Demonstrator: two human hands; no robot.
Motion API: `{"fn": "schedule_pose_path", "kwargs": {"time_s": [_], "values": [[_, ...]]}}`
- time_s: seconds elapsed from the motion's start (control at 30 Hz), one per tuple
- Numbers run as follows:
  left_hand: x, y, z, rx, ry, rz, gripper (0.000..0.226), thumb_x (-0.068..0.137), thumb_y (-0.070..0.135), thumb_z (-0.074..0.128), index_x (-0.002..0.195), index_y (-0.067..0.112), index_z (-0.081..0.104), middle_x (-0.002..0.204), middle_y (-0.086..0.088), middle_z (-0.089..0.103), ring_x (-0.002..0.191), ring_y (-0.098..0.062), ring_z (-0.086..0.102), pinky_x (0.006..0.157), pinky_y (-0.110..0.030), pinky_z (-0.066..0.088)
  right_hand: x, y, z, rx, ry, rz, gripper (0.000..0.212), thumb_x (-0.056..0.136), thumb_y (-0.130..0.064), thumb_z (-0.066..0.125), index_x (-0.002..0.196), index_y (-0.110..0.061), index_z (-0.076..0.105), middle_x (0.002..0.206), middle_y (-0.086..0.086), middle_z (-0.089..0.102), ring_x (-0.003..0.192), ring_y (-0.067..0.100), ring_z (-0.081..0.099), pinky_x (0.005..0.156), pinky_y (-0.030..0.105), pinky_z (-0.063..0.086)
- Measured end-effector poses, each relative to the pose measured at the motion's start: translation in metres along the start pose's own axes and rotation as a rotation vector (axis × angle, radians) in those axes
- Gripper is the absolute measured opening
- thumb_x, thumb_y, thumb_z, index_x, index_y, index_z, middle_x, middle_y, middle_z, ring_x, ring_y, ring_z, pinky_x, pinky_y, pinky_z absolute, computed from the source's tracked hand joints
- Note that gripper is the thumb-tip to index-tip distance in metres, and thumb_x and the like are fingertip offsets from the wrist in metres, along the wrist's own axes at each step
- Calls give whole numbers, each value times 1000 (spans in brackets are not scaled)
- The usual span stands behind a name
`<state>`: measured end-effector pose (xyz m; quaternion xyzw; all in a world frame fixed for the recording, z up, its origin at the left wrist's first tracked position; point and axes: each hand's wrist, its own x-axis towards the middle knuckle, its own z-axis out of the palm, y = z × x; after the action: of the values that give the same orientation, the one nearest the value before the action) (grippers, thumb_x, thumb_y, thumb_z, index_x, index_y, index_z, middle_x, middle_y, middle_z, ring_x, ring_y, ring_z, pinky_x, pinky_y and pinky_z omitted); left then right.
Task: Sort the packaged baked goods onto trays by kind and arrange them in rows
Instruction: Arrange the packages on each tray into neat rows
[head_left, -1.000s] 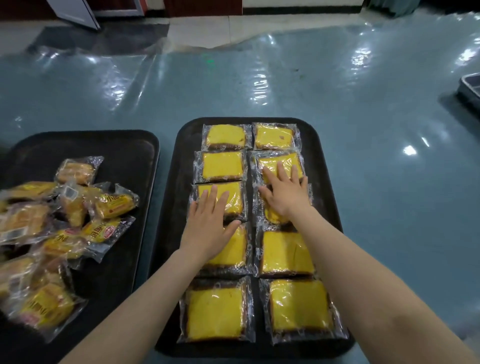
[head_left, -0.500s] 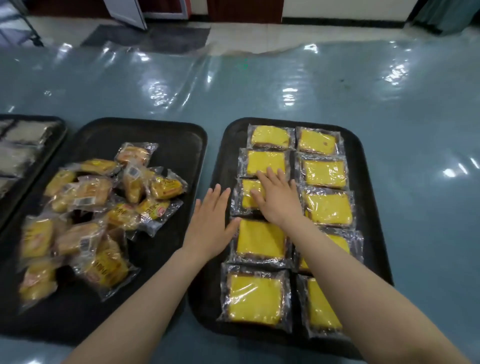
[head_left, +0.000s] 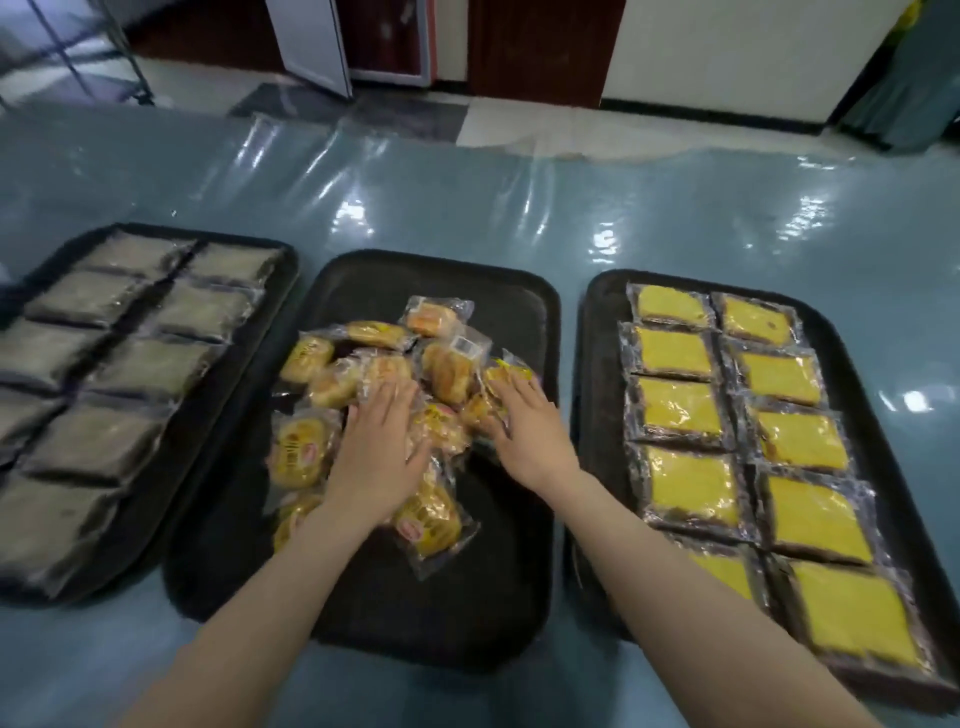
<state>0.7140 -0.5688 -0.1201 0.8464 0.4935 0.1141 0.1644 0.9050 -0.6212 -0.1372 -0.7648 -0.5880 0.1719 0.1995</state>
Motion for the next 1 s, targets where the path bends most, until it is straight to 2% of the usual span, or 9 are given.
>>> {"fn": "schedule_pose_path", "kwargs": {"time_s": [0.1,0.17,0.3,0.43,0.53,0.63,0.83,0.93,1.0], "values": [[7,-40,-24,-25,-18,-24,73,92,41,51,151,23,11,160,1,3,146,-16,1,118,-40,10,13,-22,8,169,132,152,54,96,-23,48,147,-20,31,155,4,28,144,20,18,116,32,17],[14,-59,-36,-37,-28,-7,71,93,38,50,150,24,11,160,0,3,146,-17,1,118,-40,7,21,-29,9,198,147,272,56,96,-24,48,148,-20,29,156,3,25,146,19,12,119,37,16],[37,-83,-48,-193,-93,-29,66,95,35,50,150,24,15,159,-2,7,145,-17,6,115,-34,15,34,-48,8,104,230,250,50,95,-25,52,143,-18,38,152,5,33,143,20,22,117,35,20],[79,-97,-53,-434,-183,-148,55,93,33,54,143,21,37,143,-3,45,123,-16,47,92,-25,38,55,-65,4,-10,297,192,48,90,-23,58,137,-21,46,142,2,44,135,20,35,112,38,31],[112,-112,-57,-529,-126,-281,43,91,28,57,132,20,48,122,-4,60,97,-11,55,79,-25,41,80,-74,2,-133,302,181,49,90,-21,59,137,-22,47,145,0,41,138,20,30,113,38,28],[142,-126,-53,-584,-162,-378,42,89,34,60,126,17,48,104,-3,64,88,-16,64,81,-37,52,112,-79,0,-128,224,180,42,92,-23,55,134,-21,51,140,-1,46,134,19,36,109,36,34],[192,-132,-33,-707,-198,-490,44,84,27,70,121,14,50,82,-5,69,62,-11,69,50,-20,51,179,-83,6,-139,7,237,37,91,-12,56,125,-27,58,123,-2,59,107,20,58,83,31,52],[213,-136,-23,-677,-106,-457,24,83,16,71,105,17,61,83,0,69,61,-6,68,52,-17,51,208,-78,13,-209,-210,244,26,87,-19,61,111,-29,64,106,-4,65,95,20,63,79,35,55],[229,-139,-20,-719,-8,-447,19,85,12,67,101,21,61,85,1,68,65,-5,68,59,-21,55,221,-73,15,-263,-283,215,34,83,-20,65,116,-29,60,108,-4,64,96,20,61,81,37,55]]}}
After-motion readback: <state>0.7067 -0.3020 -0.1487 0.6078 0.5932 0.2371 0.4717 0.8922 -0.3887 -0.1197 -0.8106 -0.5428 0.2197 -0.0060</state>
